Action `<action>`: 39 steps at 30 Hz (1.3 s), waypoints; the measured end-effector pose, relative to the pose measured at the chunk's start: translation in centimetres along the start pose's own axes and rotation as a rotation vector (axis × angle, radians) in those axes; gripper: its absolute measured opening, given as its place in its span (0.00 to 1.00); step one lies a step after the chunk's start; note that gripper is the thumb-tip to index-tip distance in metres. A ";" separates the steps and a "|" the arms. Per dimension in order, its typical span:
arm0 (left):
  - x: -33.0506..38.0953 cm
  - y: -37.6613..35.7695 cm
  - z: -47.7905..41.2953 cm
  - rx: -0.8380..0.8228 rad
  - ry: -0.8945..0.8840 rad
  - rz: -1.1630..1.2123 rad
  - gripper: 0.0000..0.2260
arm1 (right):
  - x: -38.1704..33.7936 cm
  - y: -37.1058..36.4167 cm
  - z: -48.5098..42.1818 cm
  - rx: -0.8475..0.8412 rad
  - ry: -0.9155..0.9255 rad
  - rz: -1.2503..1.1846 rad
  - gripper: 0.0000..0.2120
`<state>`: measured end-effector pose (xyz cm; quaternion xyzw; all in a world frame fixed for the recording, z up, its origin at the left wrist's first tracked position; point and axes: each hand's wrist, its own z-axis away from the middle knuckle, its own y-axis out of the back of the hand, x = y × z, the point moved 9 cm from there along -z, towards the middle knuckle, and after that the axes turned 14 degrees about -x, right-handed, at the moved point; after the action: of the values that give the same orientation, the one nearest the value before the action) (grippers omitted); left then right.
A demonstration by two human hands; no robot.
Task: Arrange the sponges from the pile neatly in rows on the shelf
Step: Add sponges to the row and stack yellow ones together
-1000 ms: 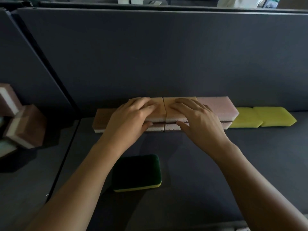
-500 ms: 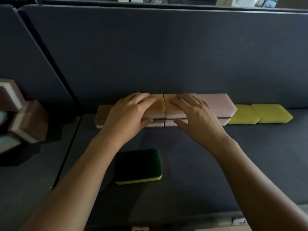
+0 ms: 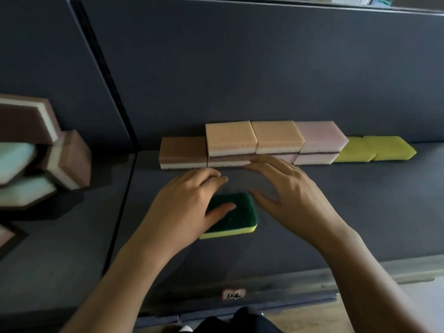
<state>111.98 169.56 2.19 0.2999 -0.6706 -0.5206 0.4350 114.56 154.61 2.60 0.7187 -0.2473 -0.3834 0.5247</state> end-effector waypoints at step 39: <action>23.0 -8.7 -19.3 -0.056 -0.029 0.061 0.30 | 26.5 9.6 13.8 -0.139 -0.065 0.029 0.35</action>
<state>118.67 139.00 1.62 0.2593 -0.6708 -0.5301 0.4492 119.32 123.55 1.82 0.6641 -0.2476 -0.4151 0.5705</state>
